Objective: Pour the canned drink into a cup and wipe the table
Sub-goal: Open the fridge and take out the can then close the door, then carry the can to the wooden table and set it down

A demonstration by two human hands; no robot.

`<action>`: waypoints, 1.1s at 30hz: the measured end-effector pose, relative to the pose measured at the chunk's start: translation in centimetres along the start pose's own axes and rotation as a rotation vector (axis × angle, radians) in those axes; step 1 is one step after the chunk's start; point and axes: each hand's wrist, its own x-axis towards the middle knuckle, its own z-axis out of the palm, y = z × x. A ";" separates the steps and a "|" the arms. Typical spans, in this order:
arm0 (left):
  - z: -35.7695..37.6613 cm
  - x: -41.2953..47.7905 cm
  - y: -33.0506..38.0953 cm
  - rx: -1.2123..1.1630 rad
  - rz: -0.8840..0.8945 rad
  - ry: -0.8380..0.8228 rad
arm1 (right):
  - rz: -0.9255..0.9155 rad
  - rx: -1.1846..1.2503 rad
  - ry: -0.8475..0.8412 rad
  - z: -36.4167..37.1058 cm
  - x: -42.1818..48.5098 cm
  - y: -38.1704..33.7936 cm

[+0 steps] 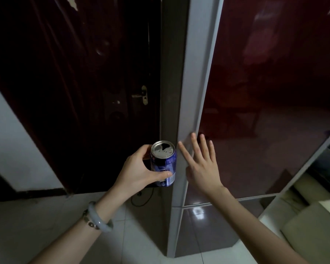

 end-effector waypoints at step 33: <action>17.6 -5.0 9.7 -0.258 0.368 -0.677 | 1.571 1.761 -0.207 -19.6 -19.2 6.7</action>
